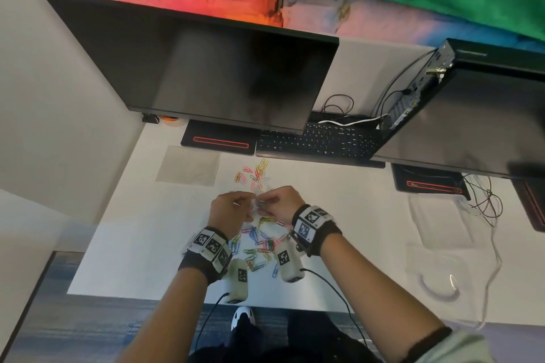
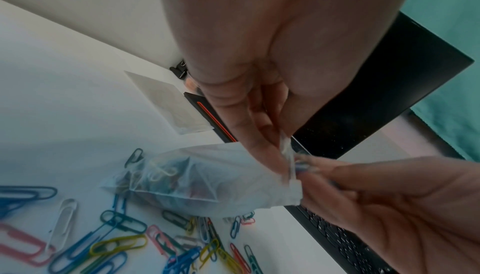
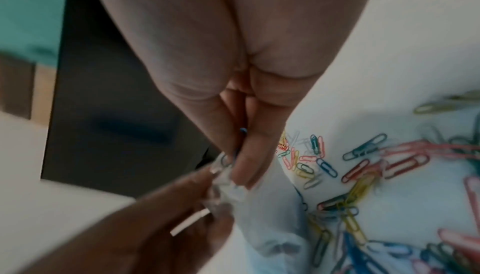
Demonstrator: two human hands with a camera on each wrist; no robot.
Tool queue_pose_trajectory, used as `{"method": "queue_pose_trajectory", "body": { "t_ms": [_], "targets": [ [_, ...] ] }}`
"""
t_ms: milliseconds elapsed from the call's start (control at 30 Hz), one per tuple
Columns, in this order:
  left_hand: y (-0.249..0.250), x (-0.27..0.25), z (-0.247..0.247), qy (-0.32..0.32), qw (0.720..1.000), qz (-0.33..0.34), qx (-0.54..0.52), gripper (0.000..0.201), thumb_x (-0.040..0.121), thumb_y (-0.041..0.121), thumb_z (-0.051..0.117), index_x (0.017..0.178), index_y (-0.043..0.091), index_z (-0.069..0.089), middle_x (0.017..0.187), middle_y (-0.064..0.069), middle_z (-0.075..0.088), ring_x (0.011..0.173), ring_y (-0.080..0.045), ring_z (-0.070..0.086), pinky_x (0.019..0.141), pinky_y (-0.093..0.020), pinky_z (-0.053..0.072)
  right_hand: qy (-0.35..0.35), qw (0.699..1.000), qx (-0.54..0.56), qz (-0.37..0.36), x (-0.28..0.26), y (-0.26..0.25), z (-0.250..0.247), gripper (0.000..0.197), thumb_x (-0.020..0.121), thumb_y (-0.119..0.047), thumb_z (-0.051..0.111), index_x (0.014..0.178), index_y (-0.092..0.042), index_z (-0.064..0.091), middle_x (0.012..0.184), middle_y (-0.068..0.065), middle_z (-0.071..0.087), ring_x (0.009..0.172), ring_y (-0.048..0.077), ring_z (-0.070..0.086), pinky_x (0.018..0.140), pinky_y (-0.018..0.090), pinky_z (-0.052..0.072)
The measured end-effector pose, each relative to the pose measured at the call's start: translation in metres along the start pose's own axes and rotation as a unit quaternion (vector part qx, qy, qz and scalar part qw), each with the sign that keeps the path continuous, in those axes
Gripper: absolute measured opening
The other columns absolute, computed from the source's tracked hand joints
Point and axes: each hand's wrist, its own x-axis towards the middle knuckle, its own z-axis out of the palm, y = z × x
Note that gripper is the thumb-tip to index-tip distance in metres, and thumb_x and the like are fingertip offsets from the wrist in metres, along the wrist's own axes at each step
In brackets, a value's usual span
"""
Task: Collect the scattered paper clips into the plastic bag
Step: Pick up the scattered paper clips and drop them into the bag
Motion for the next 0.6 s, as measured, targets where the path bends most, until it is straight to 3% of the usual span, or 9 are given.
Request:
{"method": "queue_pose_trajectory", "body": {
  "t_ms": [67,133,200,267,367,467,533,600],
  "targets": [
    [-0.002,0.000,0.000,-0.004,1.000,0.003,0.009,0.019,0.096,0.011,0.058,0.101,0.015,0.076,0.076,-0.009,0.075,0.064,-0.023,0.074,0.067,-0.028,0.062,0.032,0.997,-0.067,-0.018,0.004,-0.002,0.006,0.022,0.080,-0.009,0.072,0.102,-0.011,0.076,0.096,0.005,0.074,0.077,0.010,0.066,0.062,0.009,0.046],
    [-0.004,-0.001,0.000,-0.008,1.000,0.001,0.005,0.019,0.095,0.011,0.059,0.099,0.017,0.076,0.076,-0.009,0.075,0.064,-0.022,0.074,0.072,-0.036,0.063,0.042,0.989,-0.131,-0.063,0.004,-0.005,0.009,0.013,0.084,-0.012,0.066,0.087,-0.010,0.078,0.078,0.005,0.073,0.063,0.010,0.059,0.058,0.013,0.042],
    [-0.005,-0.002,0.001,-0.014,1.000,-0.005,0.002,0.019,0.094,0.011,0.060,0.100,0.016,0.077,0.080,-0.010,0.076,0.065,-0.022,0.075,0.073,-0.037,0.063,-0.008,0.982,-0.173,-0.080,0.003,-0.006,0.010,0.030,0.091,-0.015,0.057,0.065,-0.014,0.071,0.058,0.000,0.061,0.052,0.009,0.049,0.051,0.016,0.036],
    [-0.006,-0.002,0.002,-0.013,1.000,-0.006,0.002,0.018,0.095,0.011,0.060,0.100,0.015,0.077,0.083,-0.011,0.076,0.066,-0.021,0.075,0.074,-0.037,0.063,-0.069,0.975,-0.192,-0.085,-0.001,-0.008,0.009,0.038,0.095,-0.018,0.052,0.059,-0.023,0.064,0.055,-0.007,0.052,0.053,0.008,0.045,0.049,0.014,0.033],
    [-0.007,-0.002,0.000,-0.005,1.000,-0.004,-0.006,0.019,0.096,0.012,0.058,0.104,0.013,0.075,0.079,-0.009,0.075,0.066,-0.023,0.074,0.074,-0.039,0.063,-0.062,0.981,-0.144,-0.116,-0.007,-0.004,0.000,0.023,0.092,-0.013,0.055,0.088,-0.018,0.077,0.077,-0.003,0.072,0.069,0.010,0.062,0.065,0.016,0.049],
    [-0.007,-0.001,-0.005,0.001,1.000,0.004,-0.022,0.020,0.096,0.011,0.058,0.106,0.011,0.075,0.077,-0.010,0.075,0.068,-0.028,0.074,0.079,-0.039,0.062,0.003,0.995,-0.058,-0.080,-0.010,0.017,-0.025,0.021,0.091,-0.010,0.059,0.104,-0.017,0.074,0.096,-0.002,0.074,0.083,0.006,0.068,0.081,0.023,0.056],
    [-0.008,0.000,-0.009,0.005,0.999,0.008,-0.032,0.018,0.095,0.011,0.059,0.102,0.014,0.075,0.077,-0.011,0.075,0.069,-0.031,0.074,0.082,-0.041,0.062,0.030,0.992,-0.120,-0.038,-0.011,0.045,-0.046,0.023,0.089,-0.015,0.063,0.110,-0.022,0.071,0.107,-0.002,0.070,0.092,0.008,0.065,0.087,0.023,0.052],
    [-0.010,0.000,-0.012,0.008,0.999,0.011,-0.038,0.018,0.095,0.011,0.059,0.100,0.017,0.075,0.076,-0.011,0.075,0.069,-0.030,0.074,0.082,-0.042,0.062,0.037,0.971,-0.234,0.014,-0.012,0.079,-0.067,0.040,0.082,-0.024,0.072,0.121,-0.026,0.063,0.115,0.000,0.062,0.103,0.013,0.059,0.089,0.021,0.043]
  ]
}}
